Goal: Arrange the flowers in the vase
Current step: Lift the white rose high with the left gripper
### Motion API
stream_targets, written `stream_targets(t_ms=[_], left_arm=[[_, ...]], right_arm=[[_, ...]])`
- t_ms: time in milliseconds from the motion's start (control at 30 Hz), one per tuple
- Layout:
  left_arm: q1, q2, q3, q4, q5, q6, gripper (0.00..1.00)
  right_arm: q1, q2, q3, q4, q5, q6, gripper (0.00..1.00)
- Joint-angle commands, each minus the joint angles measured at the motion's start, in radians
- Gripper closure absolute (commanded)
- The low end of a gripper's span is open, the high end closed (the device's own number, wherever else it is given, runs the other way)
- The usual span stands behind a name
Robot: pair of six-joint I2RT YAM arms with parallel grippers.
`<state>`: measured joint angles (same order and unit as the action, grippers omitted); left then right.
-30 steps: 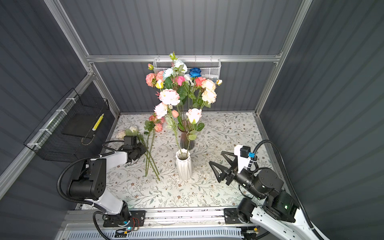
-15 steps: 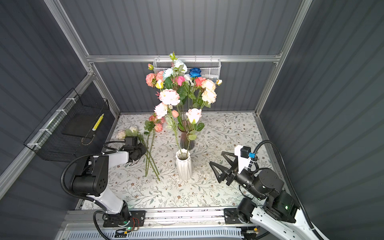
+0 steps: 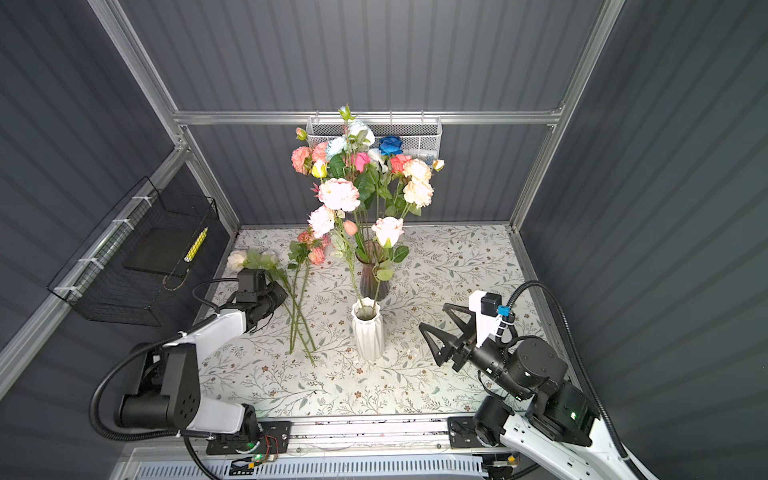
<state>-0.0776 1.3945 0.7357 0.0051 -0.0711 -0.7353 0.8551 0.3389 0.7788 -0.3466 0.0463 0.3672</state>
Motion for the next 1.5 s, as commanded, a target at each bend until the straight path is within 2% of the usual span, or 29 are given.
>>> stream_targets(t_ms=[0, 233, 400, 600, 767, 933, 1133, 1333, 1467], left_arm=[[0.006, -0.118, 0.025, -0.115, -0.026, 0.039, 1.0], [0.004, -0.373, 0.061, -0.215, 0.031, 0.036, 1.0], [0.004, -0.529, 0.116, -0.274, 0.118, 0.022, 1.0], [0.004, -0.663, 0.198, -0.29, 0.232, 0.033, 1.0], [0.004, -0.72, 0.318, -0.268, 0.287, 0.101, 1.0], [0.004, -0.735, 0.386, -0.154, 0.361, 0.146, 1.0], [0.004, -0.704, 0.448, 0.037, 0.455, 0.138, 1.0], [0.004, -0.66, 0.443, 0.303, 0.49, 0.043, 1.0], [0.004, -0.604, 0.42, 0.509, 0.49, -0.076, 1.0]], right_arm=[[-0.004, -0.011, 0.004, 0.006, 0.017, 0.007, 0.08], [-0.004, -0.011, 0.01, 0.01, 0.021, 0.009, 0.08], [-0.004, 0.003, 0.023, 0.014, 0.017, 0.012, 0.08], [-0.004, 0.048, 0.047, 0.021, 0.006, 0.014, 0.08], [-0.004, 0.085, 0.059, 0.045, -0.016, 0.025, 0.08], [-0.004, 0.116, 0.074, 0.064, -0.025, 0.032, 0.08], [-0.004, 0.142, 0.095, 0.091, -0.038, 0.039, 0.08], [-0.004, 0.168, 0.111, 0.107, -0.042, 0.047, 0.08], [-0.004, 0.185, 0.117, 0.119, -0.043, 0.05, 0.08]])
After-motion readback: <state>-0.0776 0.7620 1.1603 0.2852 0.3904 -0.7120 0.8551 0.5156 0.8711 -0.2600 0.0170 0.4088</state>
